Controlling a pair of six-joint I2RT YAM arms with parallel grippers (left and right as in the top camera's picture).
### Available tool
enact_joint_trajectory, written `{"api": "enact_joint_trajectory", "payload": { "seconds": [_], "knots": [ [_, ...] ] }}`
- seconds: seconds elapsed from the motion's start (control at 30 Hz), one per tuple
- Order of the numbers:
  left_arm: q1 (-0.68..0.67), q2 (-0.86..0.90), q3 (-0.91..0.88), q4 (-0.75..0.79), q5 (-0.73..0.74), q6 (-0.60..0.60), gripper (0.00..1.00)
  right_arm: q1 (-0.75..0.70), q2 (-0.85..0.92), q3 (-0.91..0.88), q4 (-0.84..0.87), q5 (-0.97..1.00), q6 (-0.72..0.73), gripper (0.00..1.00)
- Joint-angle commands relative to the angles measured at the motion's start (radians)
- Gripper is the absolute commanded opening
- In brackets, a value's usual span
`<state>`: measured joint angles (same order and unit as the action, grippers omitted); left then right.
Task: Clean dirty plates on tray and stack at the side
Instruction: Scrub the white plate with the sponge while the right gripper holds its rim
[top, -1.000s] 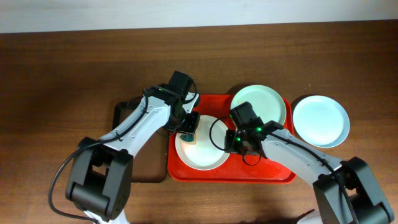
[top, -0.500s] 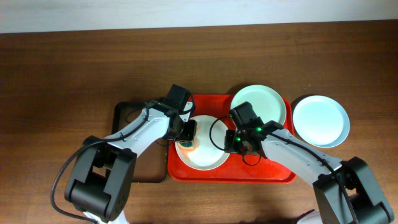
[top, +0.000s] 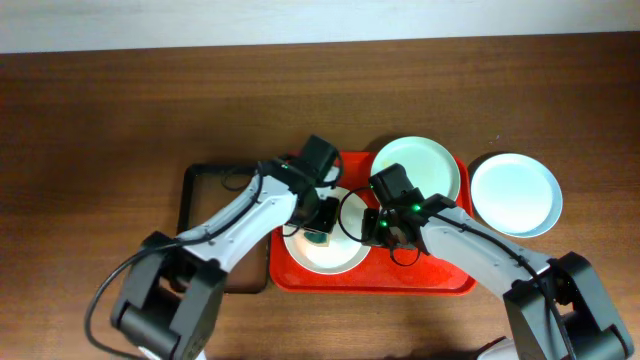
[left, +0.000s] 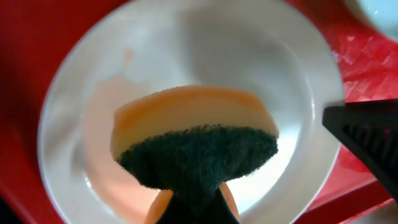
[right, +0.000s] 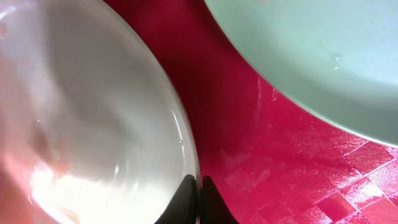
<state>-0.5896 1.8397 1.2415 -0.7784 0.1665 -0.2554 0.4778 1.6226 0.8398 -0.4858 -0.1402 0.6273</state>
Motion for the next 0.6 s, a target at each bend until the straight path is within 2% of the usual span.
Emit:
{"api": "enact_joint_trajectory", "payload": {
  "seconds": [0.0, 0.1, 0.17, 0.23, 0.33, 0.43, 0.57],
  "knots": [
    [-0.025, 0.098, -0.013, 0.001, -0.018, -0.011, 0.0, 0.006, 0.007, 0.001, 0.003, -0.011, -0.001, 0.04],
    [-0.025, 0.138, -0.013, 0.0, 0.047, -0.021, 0.0, 0.006, 0.007, 0.001, 0.003, -0.011, -0.001, 0.04],
    [-0.025, 0.138, -0.013, 0.003, 0.163, -0.016, 0.0, 0.006, 0.007, 0.001, 0.003, -0.011, -0.001, 0.04],
    [-0.022, 0.134, -0.006, -0.004, 0.269, 0.056, 0.0, 0.006, 0.007, 0.001, 0.003, -0.011, -0.001, 0.04],
    [-0.011, 0.051, 0.016, -0.025, 0.212, 0.074, 0.0, 0.006, 0.007, 0.001, 0.004, -0.043, 0.0, 0.04],
    [-0.009, -0.067, 0.022, -0.029, 0.075, 0.069, 0.0, 0.006, 0.007, 0.001, 0.005, -0.06, 0.011, 0.04],
    [-0.01, -0.078, 0.006, -0.026, 0.002, 0.07, 0.0, 0.006, 0.007, 0.001, 0.015, -0.062, 0.01, 0.04]
  ]
}}
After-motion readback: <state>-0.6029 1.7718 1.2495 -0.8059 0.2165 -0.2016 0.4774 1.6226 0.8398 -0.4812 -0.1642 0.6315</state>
